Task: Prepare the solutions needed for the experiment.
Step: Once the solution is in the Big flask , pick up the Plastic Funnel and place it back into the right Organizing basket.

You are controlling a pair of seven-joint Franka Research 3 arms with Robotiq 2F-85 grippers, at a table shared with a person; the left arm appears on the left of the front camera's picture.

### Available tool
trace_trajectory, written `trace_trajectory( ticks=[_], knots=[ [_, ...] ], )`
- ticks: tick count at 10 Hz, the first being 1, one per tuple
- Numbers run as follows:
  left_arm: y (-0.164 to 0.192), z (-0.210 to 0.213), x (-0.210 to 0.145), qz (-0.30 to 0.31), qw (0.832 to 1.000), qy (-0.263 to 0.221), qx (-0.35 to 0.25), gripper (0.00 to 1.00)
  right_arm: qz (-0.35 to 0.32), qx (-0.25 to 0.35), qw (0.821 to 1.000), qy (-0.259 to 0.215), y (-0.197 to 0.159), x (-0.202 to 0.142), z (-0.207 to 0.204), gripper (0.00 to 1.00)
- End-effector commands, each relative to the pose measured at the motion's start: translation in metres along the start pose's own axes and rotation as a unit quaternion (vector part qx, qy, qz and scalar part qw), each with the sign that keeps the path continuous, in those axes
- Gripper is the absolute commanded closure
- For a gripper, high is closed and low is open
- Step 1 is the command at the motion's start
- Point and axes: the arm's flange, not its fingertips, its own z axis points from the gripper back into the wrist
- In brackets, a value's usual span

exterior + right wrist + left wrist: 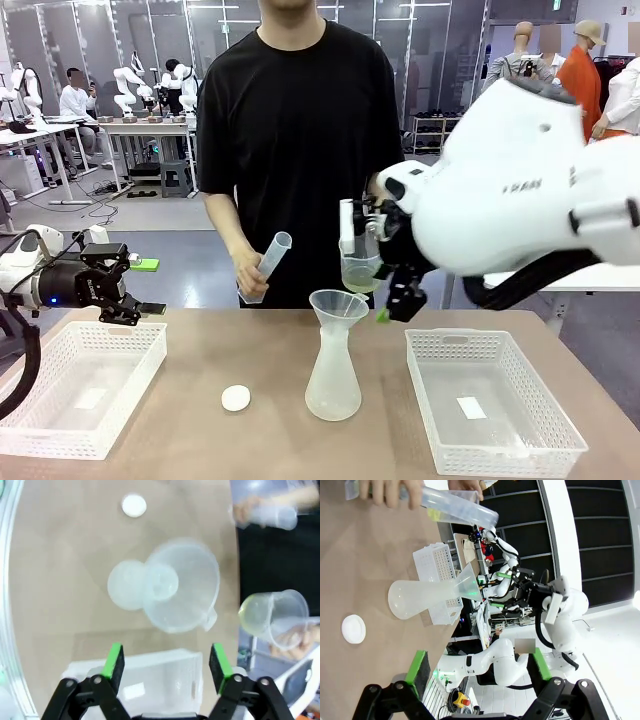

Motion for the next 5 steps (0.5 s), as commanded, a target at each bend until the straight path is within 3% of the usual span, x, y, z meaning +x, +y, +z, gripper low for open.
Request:
trace_trajectory(
  ticks=[1,4,5],
  knots=[
    [0.000,0.000,0.000,-0.005,1.000,-0.001,0.000,0.00,-0.135,0.035,0.990,-0.005,-0.013,-0.028,0.019,0.15],
    [0.000,0.000,0.000,-0.005,1.000,-0.001,0.000,0.00,-0.275,0.051,0.960,0.020,-0.016,-0.064,0.029,0.15],
    [0.000,0.000,0.000,-0.005,1.000,-0.001,0.000,0.00,-0.177,0.047,0.983,0.023,-0.020,-0.061,0.020,0.15]
  ],
)
